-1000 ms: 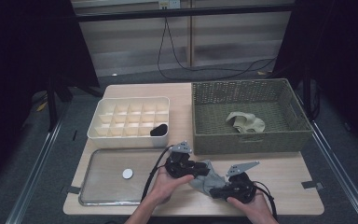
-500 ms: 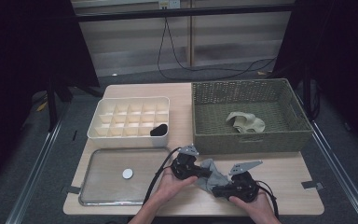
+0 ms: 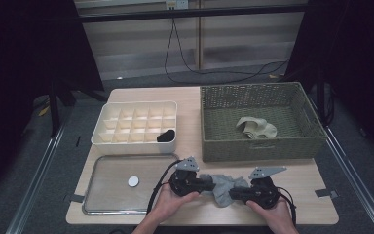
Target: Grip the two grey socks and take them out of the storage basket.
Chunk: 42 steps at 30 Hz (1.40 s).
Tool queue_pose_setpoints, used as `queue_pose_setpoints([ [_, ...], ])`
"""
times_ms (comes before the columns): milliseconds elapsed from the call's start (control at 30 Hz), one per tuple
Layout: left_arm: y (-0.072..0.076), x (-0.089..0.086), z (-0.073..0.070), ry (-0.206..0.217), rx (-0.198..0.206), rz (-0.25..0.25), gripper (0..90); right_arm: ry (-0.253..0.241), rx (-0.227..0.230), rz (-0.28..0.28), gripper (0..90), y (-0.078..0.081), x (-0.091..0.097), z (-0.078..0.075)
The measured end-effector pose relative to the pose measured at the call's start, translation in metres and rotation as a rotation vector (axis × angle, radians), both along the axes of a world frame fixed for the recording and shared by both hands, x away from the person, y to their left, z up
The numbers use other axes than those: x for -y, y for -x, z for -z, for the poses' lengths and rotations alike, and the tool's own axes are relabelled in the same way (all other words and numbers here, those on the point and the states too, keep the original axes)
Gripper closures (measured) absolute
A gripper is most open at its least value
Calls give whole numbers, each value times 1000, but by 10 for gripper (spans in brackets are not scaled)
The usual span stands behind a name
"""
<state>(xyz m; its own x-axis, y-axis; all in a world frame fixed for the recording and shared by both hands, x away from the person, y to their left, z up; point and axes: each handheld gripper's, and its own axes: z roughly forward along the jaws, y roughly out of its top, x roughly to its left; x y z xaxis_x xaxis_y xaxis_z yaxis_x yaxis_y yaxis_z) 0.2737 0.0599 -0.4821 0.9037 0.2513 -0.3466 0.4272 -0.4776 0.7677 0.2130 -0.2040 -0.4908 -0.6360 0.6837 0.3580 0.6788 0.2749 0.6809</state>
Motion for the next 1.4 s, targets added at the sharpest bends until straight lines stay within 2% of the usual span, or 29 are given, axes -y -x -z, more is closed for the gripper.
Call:
queue_pose_setpoints([
  [67, 3, -1, 4, -3, -10, 3, 890, -11, 6, 10, 814, 2, 1, -2],
  [167, 6, -1, 9, -33, -7, 11, 890, -2, 19, 25, 765, 6, 4, -5],
  [233, 7, -2, 12, -31, -18, 9, 889, 6, 15, 38, 749, 8, 6, -3],
  [400, 13, -1, 16, -64, -24, 24, 878, 25, -12, 53, 707, 8, 8, 1],
  [567, 19, -6, 10, -76, -7, 55, 806, 28, -16, 32, 712, 8, 5, 3],
  [667, 19, -17, 4, -59, -20, 47, 785, 29, -18, 34, 728, 9, 5, 3],
  [767, 22, -30, 1, -45, -17, 27, 792, 29, -25, 50, 782, 11, 6, 2],
  [833, 23, -36, 0, -40, -7, 25, 780, 34, -27, 43, 815, 11, 5, 3],
  [900, 22, -42, -3, -40, 6, 18, 770, 37, -36, 46, 824, 10, 5, 4],
  [967, 19, -45, -7, -17, 7, 8, 762, 28, -33, 47, 832, 10, 5, 3],
  [1200, 5, -46, -11, 5, 13, -37, 752, 20, -11, 47, 822, 14, 8, 1],
  [1233, 2, -45, -11, 3, 19, -37, 745, 19, -14, 54, 814, 15, 9, 1],
  [1333, -6, -39, -4, -21, 3, -47, 734, 14, -4, 59, 793, 16, 11, 0],
  [1400, -9, -33, 2, -51, 4, -42, 724, 9, -6, 64, 770, 18, 12, -1],
])
